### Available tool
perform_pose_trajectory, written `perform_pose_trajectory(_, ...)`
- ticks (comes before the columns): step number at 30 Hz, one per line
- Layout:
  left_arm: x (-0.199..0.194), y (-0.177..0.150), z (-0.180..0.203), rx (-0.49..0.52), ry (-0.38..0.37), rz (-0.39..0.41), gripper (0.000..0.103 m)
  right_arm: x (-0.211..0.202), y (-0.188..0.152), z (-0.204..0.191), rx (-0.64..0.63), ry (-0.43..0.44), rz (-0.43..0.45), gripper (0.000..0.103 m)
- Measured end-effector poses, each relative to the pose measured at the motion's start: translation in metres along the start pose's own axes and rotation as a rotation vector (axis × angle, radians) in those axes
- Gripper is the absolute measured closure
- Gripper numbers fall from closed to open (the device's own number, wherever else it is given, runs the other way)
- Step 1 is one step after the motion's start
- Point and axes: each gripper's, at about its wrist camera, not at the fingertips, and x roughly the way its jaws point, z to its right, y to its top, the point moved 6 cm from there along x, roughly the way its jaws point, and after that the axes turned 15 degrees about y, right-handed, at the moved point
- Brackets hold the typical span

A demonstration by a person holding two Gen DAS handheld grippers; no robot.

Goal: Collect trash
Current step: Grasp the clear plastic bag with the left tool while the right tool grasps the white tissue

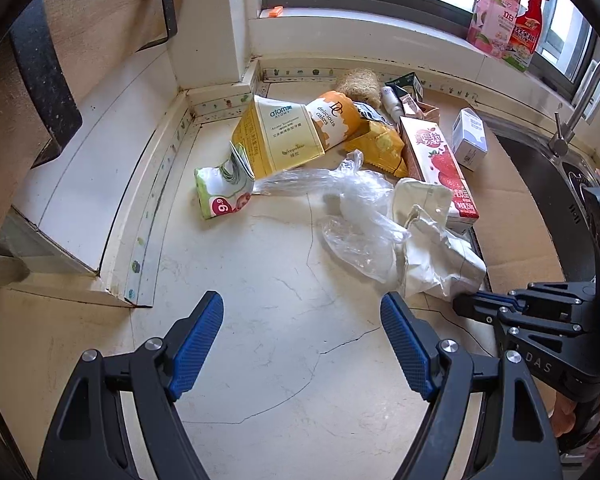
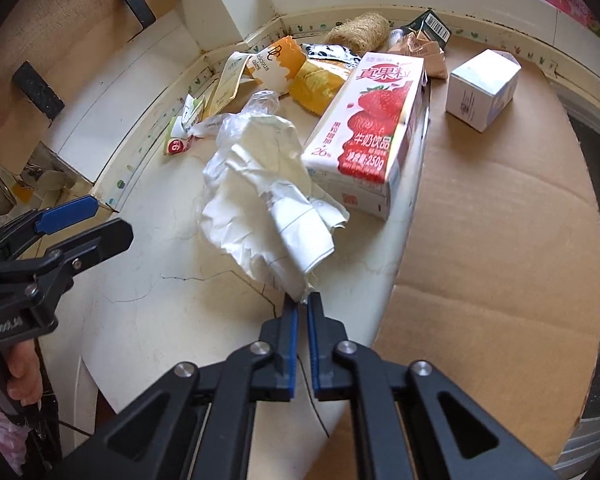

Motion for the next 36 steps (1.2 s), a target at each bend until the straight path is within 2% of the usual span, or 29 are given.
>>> perform_pose_trajectory(10, 0.006, 0.013, 0.006, -0.013, -0.029, -0.005, 0.024, -0.033, -0.015, -0.006, 0.006, 0.068, 0.064, 0.102)
perform_pose_trajectory(17, 0.013, 0.032, 0.027, -0.016, -0.070, -0.010, 0.023, -0.042, -0.028, -0.003, 0.011, 0.038, 0.058, 0.102)
perform_pose_trajectory(27, 0.060, 0.052, 0.052, -0.048, -0.068, -0.111, 0.024, -0.051, -0.044, -0.001, -0.015, 0.020, 0.024, 0.100)
perform_pose_trajectory(28, 0.063, 0.053, 0.053, -0.044, -0.055, -0.111, 0.028, -0.053, -0.044, -0.001, -0.014, 0.023, 0.031, 0.097)
perform_pose_trajectory(30, 0.069, 0.053, 0.056, -0.031, -0.056, -0.120, 0.064, -0.057, -0.043, -0.001, -0.008, 0.026, 0.049, 0.085)
perform_pose_trajectory(32, 0.071, 0.051, 0.059, -0.032, -0.098, -0.135, 0.074, -0.061, -0.041, 0.001, 0.005, 0.024, 0.073, 0.058)
perform_pose_trajectory(36, 0.065, 0.050, 0.058, -0.026, -0.094, -0.093, 0.085, -0.061, -0.036, 0.006, 0.044, 0.038, 0.102, 0.056)
